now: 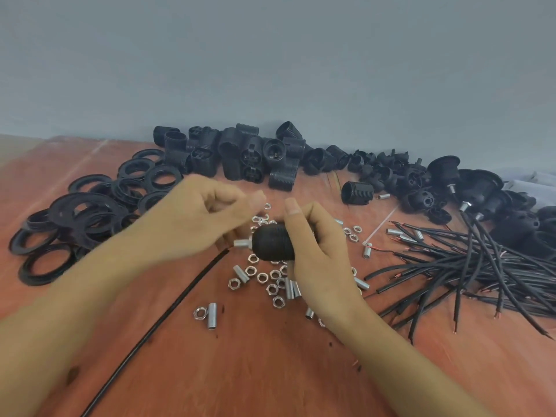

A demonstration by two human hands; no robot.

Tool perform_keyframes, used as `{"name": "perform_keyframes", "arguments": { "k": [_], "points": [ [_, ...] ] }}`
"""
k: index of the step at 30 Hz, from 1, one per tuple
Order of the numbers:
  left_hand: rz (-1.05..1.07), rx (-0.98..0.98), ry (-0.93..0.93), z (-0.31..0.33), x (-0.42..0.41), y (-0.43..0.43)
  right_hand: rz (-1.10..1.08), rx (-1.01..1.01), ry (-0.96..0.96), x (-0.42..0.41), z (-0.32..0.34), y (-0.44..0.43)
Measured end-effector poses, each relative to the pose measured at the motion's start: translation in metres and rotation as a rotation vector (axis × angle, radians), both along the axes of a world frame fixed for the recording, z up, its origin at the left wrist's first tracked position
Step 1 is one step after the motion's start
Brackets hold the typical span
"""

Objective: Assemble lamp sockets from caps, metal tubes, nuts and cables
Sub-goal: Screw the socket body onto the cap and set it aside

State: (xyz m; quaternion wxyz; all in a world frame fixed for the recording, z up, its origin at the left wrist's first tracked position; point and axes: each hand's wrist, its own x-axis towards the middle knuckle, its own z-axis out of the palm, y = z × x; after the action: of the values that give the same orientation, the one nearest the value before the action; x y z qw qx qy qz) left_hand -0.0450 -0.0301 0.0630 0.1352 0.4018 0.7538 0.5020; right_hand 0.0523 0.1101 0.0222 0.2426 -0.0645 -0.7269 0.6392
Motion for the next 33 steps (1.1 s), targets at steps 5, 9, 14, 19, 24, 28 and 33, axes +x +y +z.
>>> {"name": "perform_keyframes", "arguments": {
  "k": [5,9,14,19,24,28,33],
  "points": [
    [0.396,0.395,-0.002,0.071,-0.053,0.005,-0.009,-0.060,-0.051,0.002,-0.002,0.001],
    [0.270,0.679,-0.102,0.089,-0.053,0.008,0.072,-0.051,-0.025,0.003,0.001,-0.002],
    [0.178,0.410,0.318,0.030,-0.021,0.027,0.165,0.155,0.011,-0.011,0.017,0.010],
    [0.161,0.318,0.544,-0.023,-0.019,0.021,0.194,0.235,-0.051,-0.034,0.031,0.021],
    [0.248,0.213,0.676,-0.046,-0.022,0.004,0.229,0.151,-0.134,-0.044,0.036,0.020],
    [0.299,0.250,0.722,-0.050,-0.027,-0.007,0.203,0.277,-0.167,-0.074,0.047,0.027],
    [0.218,0.267,0.781,-0.052,-0.023,-0.015,0.365,0.605,-0.362,-0.131,0.059,0.015]
  ]
}}
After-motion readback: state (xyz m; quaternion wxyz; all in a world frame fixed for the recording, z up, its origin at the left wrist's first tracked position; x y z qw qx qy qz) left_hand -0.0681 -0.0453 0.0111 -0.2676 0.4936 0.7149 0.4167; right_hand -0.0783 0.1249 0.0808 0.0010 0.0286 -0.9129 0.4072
